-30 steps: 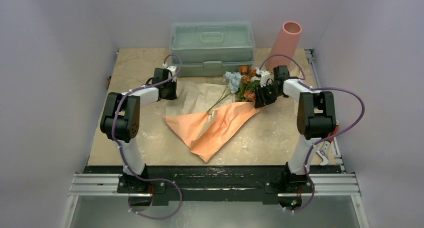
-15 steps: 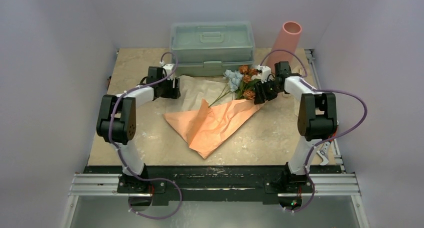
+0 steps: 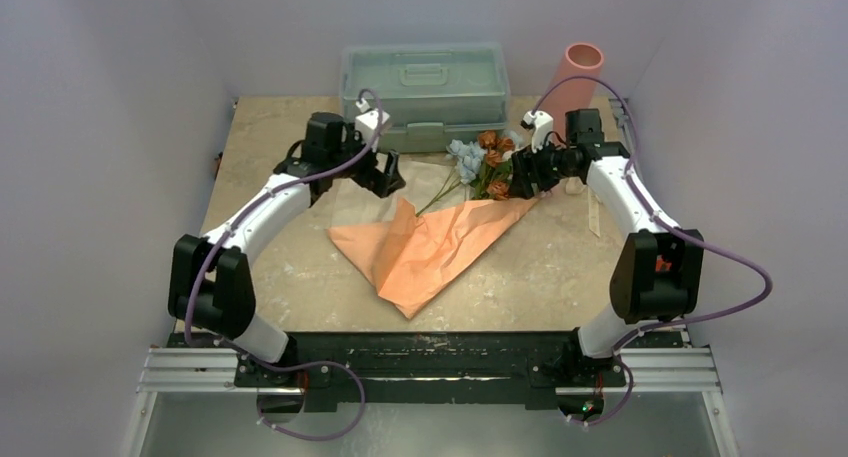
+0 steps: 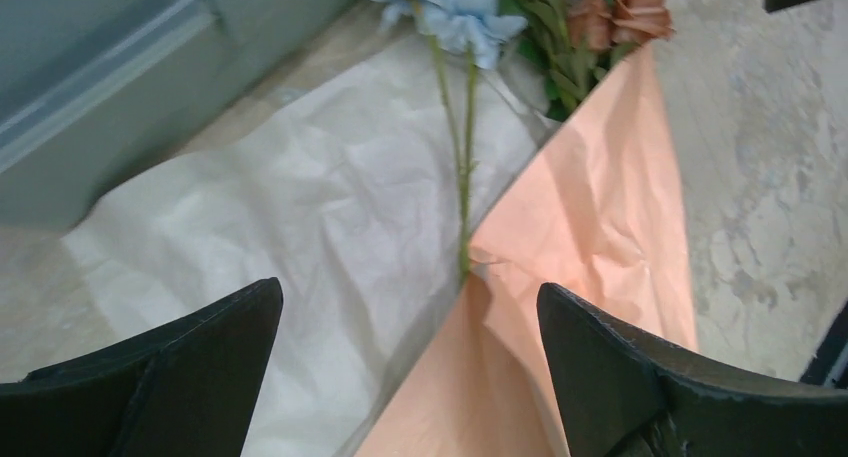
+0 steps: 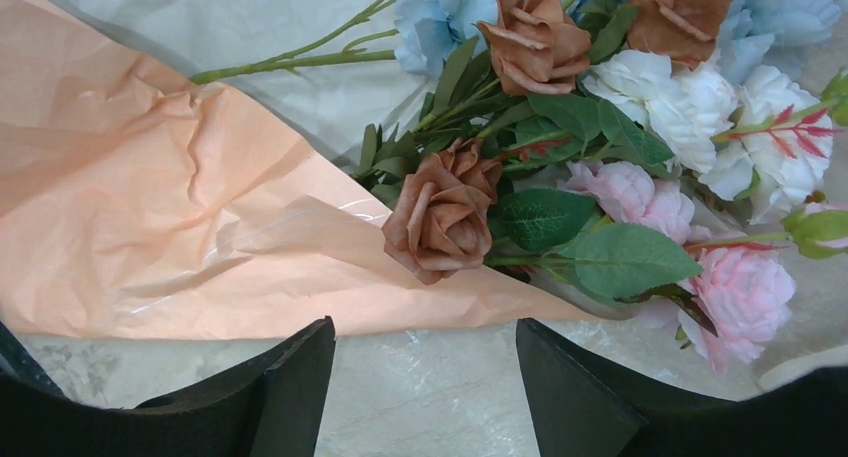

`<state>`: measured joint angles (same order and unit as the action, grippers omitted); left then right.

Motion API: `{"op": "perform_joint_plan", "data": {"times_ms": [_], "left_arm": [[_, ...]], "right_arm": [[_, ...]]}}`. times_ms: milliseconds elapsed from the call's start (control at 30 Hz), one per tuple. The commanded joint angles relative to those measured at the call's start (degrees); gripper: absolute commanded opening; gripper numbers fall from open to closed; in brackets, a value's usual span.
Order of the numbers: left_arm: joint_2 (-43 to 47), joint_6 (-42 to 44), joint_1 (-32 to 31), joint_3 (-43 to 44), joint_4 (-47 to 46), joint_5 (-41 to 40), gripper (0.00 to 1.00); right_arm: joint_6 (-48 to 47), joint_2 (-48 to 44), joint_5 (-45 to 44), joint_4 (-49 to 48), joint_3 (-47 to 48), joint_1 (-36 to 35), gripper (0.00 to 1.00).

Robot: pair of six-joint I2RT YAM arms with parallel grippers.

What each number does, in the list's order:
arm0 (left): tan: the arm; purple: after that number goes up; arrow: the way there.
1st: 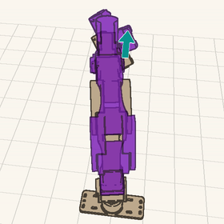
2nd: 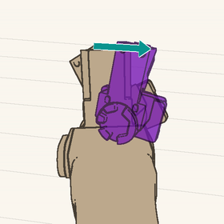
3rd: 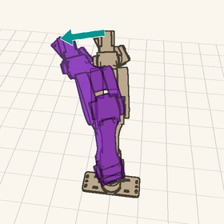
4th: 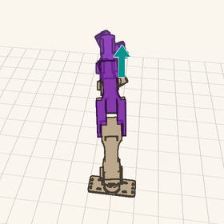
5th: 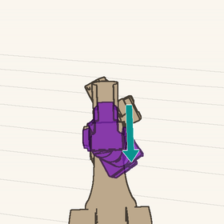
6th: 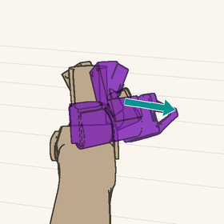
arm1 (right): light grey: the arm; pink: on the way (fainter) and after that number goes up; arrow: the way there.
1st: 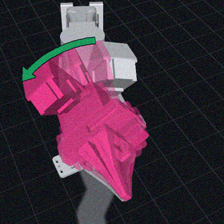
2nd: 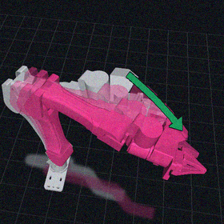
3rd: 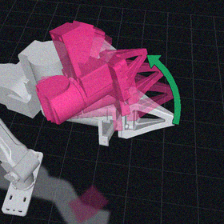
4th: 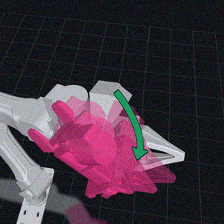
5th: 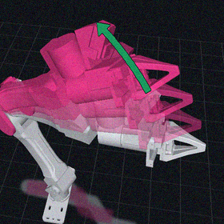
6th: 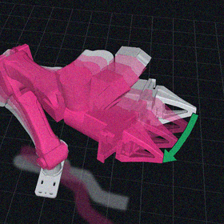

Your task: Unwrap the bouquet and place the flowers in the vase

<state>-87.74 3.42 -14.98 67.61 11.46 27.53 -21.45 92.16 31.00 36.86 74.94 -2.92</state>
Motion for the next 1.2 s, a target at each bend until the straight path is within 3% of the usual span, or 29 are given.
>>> {"op": "perform_joint_plan", "data": {"times_ms": [0,133,300,433,567,600,933,1167], "left_arm": [[-4.46,-0.70,-5.61,2.80,5.72,-0.86,0.99],[-7.11,-2.72,-6.41,3.43,7.17,-3.15,0.91],[-7.47,-2.98,-9.39,0.53,6.98,0.02,0.75],[-8.30,-2.98,-10.24,-1.28,6.63,0.92,0.46],[-6.60,-2.81,-11.03,0.01,6.89,5.39,0.03],[-5.35,-2.40,-11.63,0.23,6.62,6.33,0.00],[6.92,7.49,-21.27,-3.19,4.22,18.81,0.00],[7.76,18.60,-30.04,-2.33,8.25,23.86,0.00]], "right_arm": [[1.10,-0.35,2.53,1.26,2.89,-1.49,0.71],[1.33,-0.47,2.54,1.95,5.09,-1.57,0.72],[1.38,-0.49,1.97,2.53,6.70,-1.59,0.72],[0.84,-0.19,1.04,3.58,8.16,-1.59,0.72],[-0.02,-0.63,0.74,5.39,9.17,-1.59,0.72],[-0.22,-0.99,0.73,5.67,9.17,-1.57,0.72],[-1.40,-2.85,0.32,7.85,10.66,-1.57,0.71],[-2.45,-3.09,2.82,8.69,11.05,-1.93,0.70]]}}
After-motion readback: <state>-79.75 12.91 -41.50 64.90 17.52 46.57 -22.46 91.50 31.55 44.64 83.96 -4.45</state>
